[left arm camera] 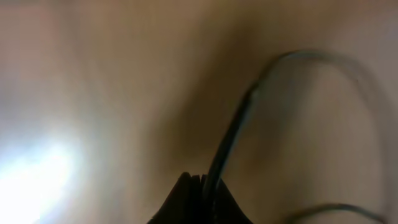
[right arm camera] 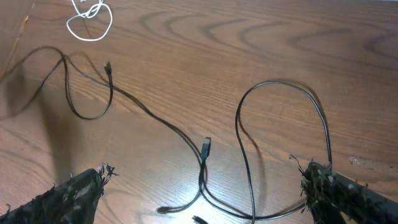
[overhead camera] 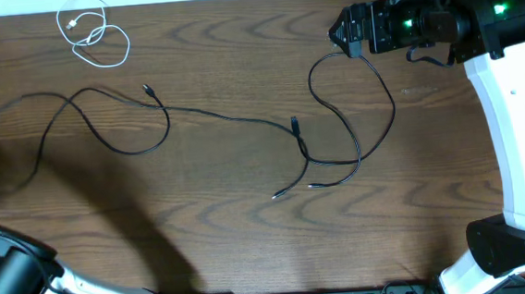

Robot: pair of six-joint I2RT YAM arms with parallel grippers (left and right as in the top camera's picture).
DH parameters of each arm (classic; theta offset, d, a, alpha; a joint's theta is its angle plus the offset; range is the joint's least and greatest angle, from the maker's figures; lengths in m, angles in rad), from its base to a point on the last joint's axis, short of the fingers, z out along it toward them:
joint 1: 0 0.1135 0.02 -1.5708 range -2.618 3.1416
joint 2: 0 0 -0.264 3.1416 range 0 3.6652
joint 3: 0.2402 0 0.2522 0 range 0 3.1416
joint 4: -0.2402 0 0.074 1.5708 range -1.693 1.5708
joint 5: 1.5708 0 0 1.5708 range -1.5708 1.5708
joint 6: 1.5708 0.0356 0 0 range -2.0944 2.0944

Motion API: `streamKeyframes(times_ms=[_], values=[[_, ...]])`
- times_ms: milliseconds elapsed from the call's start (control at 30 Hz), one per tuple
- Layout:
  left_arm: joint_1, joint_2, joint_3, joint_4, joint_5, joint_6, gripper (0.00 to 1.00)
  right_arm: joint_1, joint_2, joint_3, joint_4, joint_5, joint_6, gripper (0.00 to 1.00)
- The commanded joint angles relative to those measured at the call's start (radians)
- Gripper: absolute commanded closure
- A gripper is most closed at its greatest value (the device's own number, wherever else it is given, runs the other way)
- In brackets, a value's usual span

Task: Untangle cables

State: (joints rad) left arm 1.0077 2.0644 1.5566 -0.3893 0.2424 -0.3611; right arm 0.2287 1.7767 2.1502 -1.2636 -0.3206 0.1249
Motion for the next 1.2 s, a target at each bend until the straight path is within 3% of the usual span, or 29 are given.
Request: streamKeyframes(times_ms=[0,133,333,367,467,500,567,733,867,1000,1167], values=[[-0.057,-0.069,0.062,0.062,0.05,0.018,0.93,0.01,0.002,-0.006,-0.003,0.0,-0.006,0.01],[-0.097,-0.094,0.081,0.125,-0.08,0.021,0.93,0.017,0.002,-0.006,-0.006,0.0,-0.006,0.01],[-0.111,-0.092,0.082,0.113,-0.22,0.147,0.92,0.031,0.002,-0.006,-0.012,0.0,-0.006,0.01],[-0.111,-0.089,0.082,0.106,-0.241,0.162,0.85,0.034,0.003,-0.006,-0.011,0.0,-0.007,0.01],[-0.111,-0.081,0.082,0.092,-0.262,0.229,0.42,0.043,0.004,-0.006,-0.011,0.001,-0.007,0.01],[-0.111,-0.08,0.082,0.086,-0.262,0.246,0.31,0.047,0.006,-0.006,-0.011,0.0,-0.006,0.01],[-0.111,-0.08,0.082,0.068,-0.262,0.267,0.22,0.051,0.009,-0.006,-0.011,0.0,-0.006,0.01],[-0.111,-0.08,0.082,0.026,-0.261,0.267,0.2,0.067,0.022,-0.006,-0.011,0.0,-0.006,0.01],[-0.113,-0.087,0.082,-0.024,-0.214,0.267,0.3,0.082,0.043,-0.006,-0.013,0.001,-0.007,0.01],[-0.127,-0.111,0.082,-0.048,0.005,0.256,0.33,0.094,0.089,-0.006,-0.013,0.0,-0.007,0.01],[-0.167,-0.119,0.082,-0.068,0.272,0.087,0.33,0.126,0.173,-0.006,-0.027,-0.071,-0.1,0.01]])
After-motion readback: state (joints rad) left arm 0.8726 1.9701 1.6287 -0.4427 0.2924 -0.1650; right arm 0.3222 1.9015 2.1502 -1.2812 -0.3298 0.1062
